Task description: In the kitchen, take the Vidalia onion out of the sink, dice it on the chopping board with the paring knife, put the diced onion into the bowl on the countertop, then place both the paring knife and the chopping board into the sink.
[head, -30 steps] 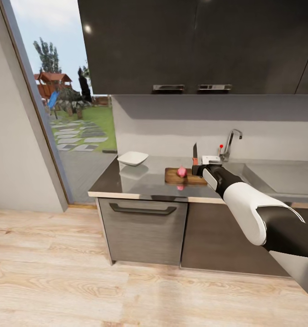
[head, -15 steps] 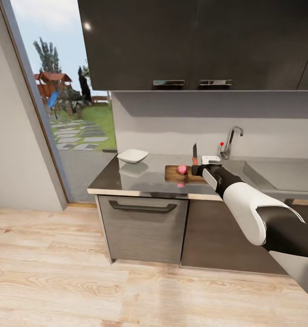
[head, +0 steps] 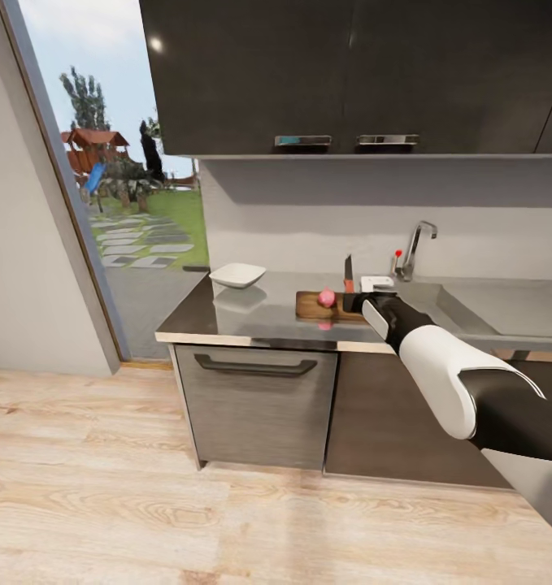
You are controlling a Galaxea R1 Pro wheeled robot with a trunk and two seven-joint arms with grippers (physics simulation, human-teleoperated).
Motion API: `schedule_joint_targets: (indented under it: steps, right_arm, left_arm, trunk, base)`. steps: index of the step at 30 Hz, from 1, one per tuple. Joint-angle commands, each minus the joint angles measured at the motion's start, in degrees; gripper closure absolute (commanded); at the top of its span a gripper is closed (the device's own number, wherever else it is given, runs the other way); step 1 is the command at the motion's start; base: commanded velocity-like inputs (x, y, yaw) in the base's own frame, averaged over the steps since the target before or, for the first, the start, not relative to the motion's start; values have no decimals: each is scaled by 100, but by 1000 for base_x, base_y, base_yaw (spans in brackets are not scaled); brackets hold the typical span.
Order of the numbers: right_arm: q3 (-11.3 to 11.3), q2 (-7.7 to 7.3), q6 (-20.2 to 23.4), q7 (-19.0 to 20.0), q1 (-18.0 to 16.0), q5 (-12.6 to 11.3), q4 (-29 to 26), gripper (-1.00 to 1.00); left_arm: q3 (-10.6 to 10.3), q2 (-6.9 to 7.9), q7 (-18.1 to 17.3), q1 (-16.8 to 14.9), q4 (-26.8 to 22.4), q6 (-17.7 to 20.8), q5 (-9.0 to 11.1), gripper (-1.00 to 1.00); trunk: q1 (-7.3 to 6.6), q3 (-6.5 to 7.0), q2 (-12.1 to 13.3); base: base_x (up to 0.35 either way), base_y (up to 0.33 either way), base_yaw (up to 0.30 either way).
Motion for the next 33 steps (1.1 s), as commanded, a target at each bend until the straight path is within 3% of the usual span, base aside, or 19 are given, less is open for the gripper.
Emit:
schedule_joint_targets:
  steps: [1,6,7,11,12,15,16,19,22,26,33]
  right_arm:
    - [87,23,36,-32,-2,85,-66,100]
    - [609,171,274,-102,-2,845,-392,100]
    - [720,287,768,-210,-2,1223,-719,100]
    - [789,387,1806,-452,-2,1912,-1521,100]
    - [794,393,1906,-467,-2,1994,-1610,100]
    - [899,523,2429,-513,-2,2591,-1903,100]
    - [935,567,2502,-519,-2,2714,-1924,100]
    - [1144,793,2772,-536,-2,3530,-1983,100]
    - [1206,820,2875,-543,-2,4077,-1954,100]
    - [1236,820,3066,-542,-2,4350,-1895,100]
    - [1258,820,3152,-703,-2,4450,-1526,100]
  left_arm:
    - [-7,9,-2,-10,24,-51,36,-100]
    - [-13,15,-3,-10,24,-57,35,-100]
    - [-15,21,-4,-10,24,-57,34,-100]
    - [-16,87,-3,-10,24,-57,27,-100]
    - [-16,99,-3,-10,24,-57,29,-100]
    - [-17,140,-3,-10,24,-57,28,-100]
    - [-17,144,-3,-10,24,-57,28,-100]
    - [-17,153,-3,-10,24,-57,30,-100]
    - [-17,156,-3,-10,24,-56,33,-100]
    - [-17,156,-3,-10,24,-50,35,-100]
    - [-17,166,-3,-10,31,-49,35,-100]
  trunk:
    - [0,-6,-3]
    - [0,-6,-3]
    - [0,-6,-3]
    - [0,-6,-3]
    - [0,-6,-3]
    - [0,-6,-3]
    - [0,-6,-3]
    - [0,-6,-3]
    - [0,-6,-3]
    - [0,-6,-3]
    - [0,-6,-3]
  base:
    - [0,0,0]
    - [0,0,0]
    - [0,0,0]
    - [0,0,0]
    - [0,0,0]
    - [0,0,0]
    - [0,0,0]
    - [0,0,0]
    - [0,0,0]
    - [0,0,0]
    - [0,0,0]
